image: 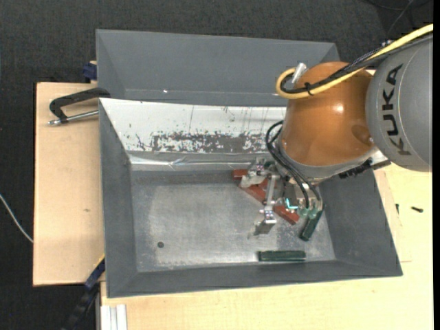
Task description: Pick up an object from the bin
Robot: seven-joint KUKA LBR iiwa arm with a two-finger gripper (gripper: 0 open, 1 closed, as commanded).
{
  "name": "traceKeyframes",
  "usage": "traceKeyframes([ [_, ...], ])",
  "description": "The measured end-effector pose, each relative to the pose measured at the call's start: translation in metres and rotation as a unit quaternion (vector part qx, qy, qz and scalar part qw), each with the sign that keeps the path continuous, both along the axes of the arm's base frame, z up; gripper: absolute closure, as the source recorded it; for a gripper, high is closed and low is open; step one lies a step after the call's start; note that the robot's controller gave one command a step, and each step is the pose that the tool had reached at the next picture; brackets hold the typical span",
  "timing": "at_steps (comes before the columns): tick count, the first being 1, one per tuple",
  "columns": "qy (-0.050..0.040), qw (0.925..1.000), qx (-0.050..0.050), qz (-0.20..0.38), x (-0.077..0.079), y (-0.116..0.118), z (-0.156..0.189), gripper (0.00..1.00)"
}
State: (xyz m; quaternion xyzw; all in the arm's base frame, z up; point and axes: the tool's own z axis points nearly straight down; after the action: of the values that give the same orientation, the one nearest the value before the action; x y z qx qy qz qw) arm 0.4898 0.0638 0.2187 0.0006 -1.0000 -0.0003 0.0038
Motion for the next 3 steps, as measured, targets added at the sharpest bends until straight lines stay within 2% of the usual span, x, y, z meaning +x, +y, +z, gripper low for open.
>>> traceKeyframes([
  [1, -0.0042, 1.0, 0.0, -0.001, 0.002, 0.0, 0.004, 0.0],
  [2, -0.0062, 0.999, 0.0, -0.044, 0.028, -0.04, -0.065, 0.0],
  [3, -0.0032, 0.9953, 0.0, -0.097, 0.02, -0.086, -0.062, 0.0],
])
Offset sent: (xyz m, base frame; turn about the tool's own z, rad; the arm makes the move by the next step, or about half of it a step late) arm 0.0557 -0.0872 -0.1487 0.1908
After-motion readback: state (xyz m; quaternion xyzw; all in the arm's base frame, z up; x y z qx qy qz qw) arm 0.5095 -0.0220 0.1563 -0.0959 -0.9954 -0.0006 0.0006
